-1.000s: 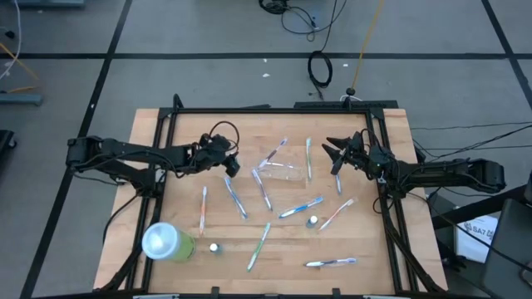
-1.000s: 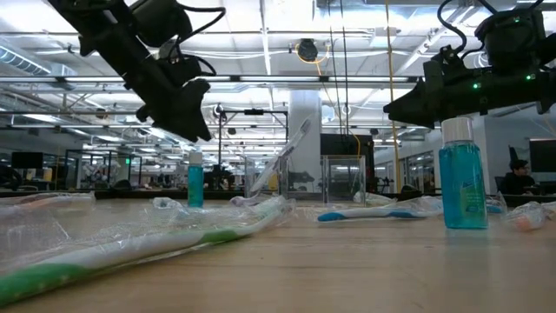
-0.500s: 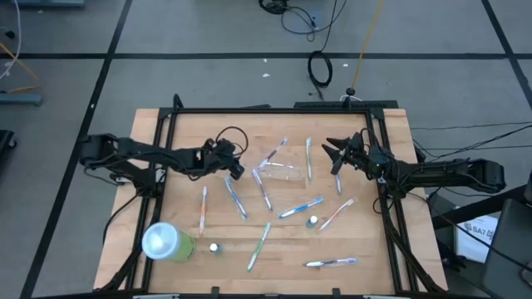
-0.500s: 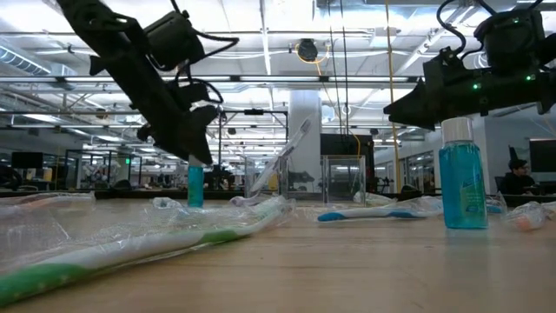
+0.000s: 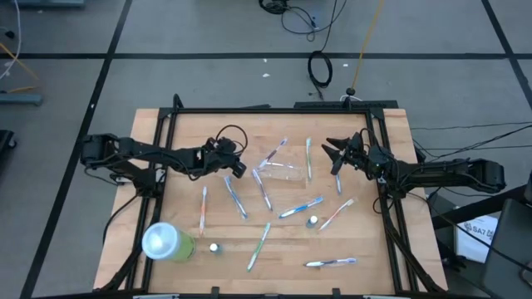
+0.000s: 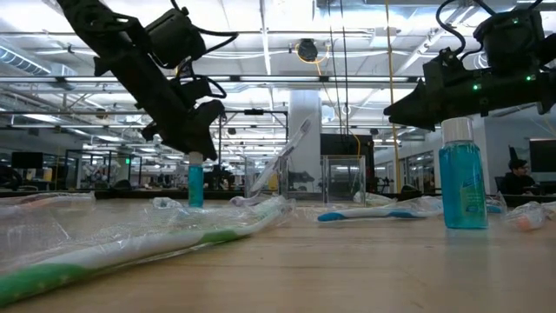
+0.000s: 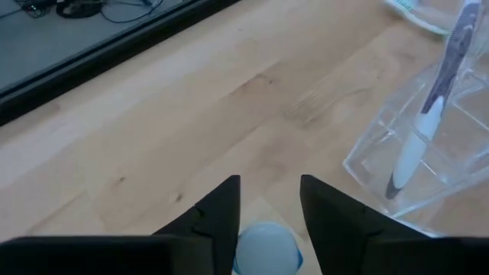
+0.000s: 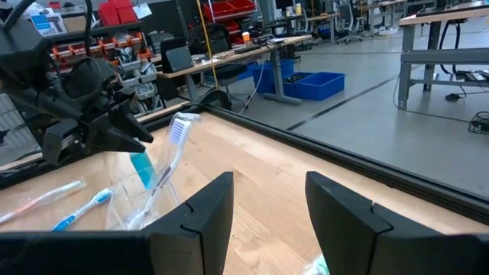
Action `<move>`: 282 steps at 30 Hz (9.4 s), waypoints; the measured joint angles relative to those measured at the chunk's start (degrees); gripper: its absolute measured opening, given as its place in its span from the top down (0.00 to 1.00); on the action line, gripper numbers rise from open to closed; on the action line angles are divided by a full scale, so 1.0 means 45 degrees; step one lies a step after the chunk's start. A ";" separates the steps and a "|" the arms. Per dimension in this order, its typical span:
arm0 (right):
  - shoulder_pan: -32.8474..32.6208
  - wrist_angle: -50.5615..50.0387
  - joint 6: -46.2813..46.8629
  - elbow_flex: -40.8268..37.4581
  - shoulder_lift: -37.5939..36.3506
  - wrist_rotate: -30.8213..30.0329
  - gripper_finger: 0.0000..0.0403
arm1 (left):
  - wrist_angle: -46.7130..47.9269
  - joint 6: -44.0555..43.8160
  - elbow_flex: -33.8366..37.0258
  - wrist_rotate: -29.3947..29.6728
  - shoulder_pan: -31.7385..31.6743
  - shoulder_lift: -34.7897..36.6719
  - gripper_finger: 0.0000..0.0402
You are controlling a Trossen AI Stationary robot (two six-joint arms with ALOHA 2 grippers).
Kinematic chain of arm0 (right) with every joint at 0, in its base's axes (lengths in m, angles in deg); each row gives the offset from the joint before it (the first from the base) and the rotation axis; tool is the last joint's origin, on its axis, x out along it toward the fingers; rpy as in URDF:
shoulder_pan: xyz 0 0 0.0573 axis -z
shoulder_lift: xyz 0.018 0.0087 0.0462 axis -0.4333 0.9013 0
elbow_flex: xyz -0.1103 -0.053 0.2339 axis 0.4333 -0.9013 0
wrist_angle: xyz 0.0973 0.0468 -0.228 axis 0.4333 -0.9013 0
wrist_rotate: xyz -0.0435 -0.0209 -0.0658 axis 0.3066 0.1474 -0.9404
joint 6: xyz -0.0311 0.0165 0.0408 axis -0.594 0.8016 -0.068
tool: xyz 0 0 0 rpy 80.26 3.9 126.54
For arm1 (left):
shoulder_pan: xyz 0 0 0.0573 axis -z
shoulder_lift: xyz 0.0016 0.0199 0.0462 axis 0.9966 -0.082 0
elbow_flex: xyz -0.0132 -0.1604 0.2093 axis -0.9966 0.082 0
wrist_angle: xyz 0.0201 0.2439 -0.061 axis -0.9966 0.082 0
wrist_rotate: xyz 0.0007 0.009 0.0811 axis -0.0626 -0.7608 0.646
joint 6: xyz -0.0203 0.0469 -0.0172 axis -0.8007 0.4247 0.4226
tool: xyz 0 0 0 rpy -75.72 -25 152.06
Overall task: Pick & Place toothbrushing station
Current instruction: Put the top mouthwash into the transparent organizer, then put the top green toothbrush into the transparent organizer
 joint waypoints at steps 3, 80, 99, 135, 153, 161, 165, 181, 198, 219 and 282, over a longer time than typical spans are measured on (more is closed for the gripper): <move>0.0000 -0.0004 0.0007 0.0000 -0.0005 0.0000 0.60 | 0.0003 -0.0006 0.0000 -0.0072 0.0000 0.0000 0.69; 0.0000 0.0812 -0.0002 0.0000 -0.0002 -0.0005 0.60 | -0.6798 0.3106 -0.0052 -0.1919 0.0679 0.1566 0.75; 0.0005 0.1343 -0.0041 0.0000 0.0000 -0.0044 0.60 | -0.3624 0.4124 -0.5295 -0.2179 0.0932 -0.4091 0.75; 0.0002 0.1237 -0.0046 0.0000 0.0000 -0.0044 0.60 | -0.0931 0.3785 -0.5832 -0.2784 0.0063 -0.5134 0.75; 0.0005 0.1186 -0.0041 0.0000 0.0000 -0.0044 0.60 | -0.0617 0.3791 -0.5833 -0.3113 -0.0403 -0.5299 0.69; 0.0001 0.1182 -0.0045 0.0000 0.0000 -0.0044 0.60 | -0.0826 0.4112 -0.5833 -0.3169 -0.0393 -0.5299 0.68; 0.0005 0.1182 -0.0046 0.0000 0.0000 -0.0044 0.60 | -0.0895 0.4591 -0.5833 -0.3172 -0.0327 -0.5275 0.68; 0.0005 0.0704 -0.0042 0.0000 0.0000 0.0662 0.60 | 0.0628 0.5183 -0.5824 -0.3104 0.0561 -0.2609 0.68; -0.0449 -0.0371 0.1368 -0.0005 0.0005 0.2341 0.60 | 0.4307 0.6098 -0.5824 -0.1117 0.1530 0.0883 0.68; -0.3290 -0.0228 0.1668 0.0765 0.1033 0.1076 0.60 | 0.0217 1.0047 -0.1000 -0.6850 -0.1030 0.5411 0.68; 0.1655 -0.6655 0.3959 0.6667 1.0389 0.0799 0.48 | 0.0300 0.8083 -0.0753 -0.7805 -0.1472 0.5382 0.68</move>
